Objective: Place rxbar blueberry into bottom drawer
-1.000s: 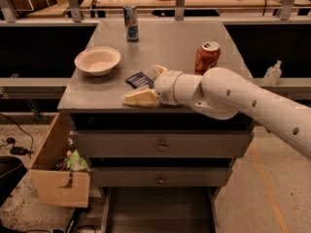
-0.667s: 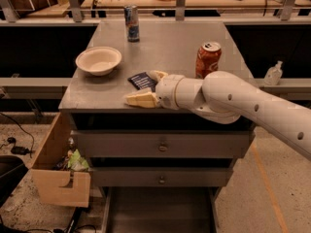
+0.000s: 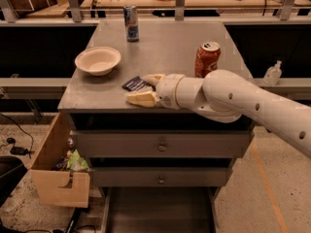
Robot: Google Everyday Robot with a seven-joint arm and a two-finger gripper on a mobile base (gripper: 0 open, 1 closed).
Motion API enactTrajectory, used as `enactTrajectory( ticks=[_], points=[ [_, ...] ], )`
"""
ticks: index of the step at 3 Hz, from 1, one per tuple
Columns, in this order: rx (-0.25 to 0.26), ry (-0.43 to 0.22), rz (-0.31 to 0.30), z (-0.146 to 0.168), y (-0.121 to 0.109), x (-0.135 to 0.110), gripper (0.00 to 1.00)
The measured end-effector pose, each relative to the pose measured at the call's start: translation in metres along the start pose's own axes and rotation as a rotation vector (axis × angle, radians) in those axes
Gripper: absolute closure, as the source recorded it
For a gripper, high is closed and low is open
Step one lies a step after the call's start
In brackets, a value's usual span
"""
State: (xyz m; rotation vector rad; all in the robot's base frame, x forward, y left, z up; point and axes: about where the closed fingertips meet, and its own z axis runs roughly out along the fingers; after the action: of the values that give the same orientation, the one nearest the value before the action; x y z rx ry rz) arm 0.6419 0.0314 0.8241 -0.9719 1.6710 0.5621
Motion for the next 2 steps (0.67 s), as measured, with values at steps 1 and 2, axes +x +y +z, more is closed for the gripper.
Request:
enactTrajectory(
  ticks=[1,2],
  points=[
    [0.000,0.000,0.000,-0.0007,-0.0001,-0.0026,1.00],
    [0.000,0.000,0.000,-0.0008,-0.0002,-0.0030,1.00]
  ],
)
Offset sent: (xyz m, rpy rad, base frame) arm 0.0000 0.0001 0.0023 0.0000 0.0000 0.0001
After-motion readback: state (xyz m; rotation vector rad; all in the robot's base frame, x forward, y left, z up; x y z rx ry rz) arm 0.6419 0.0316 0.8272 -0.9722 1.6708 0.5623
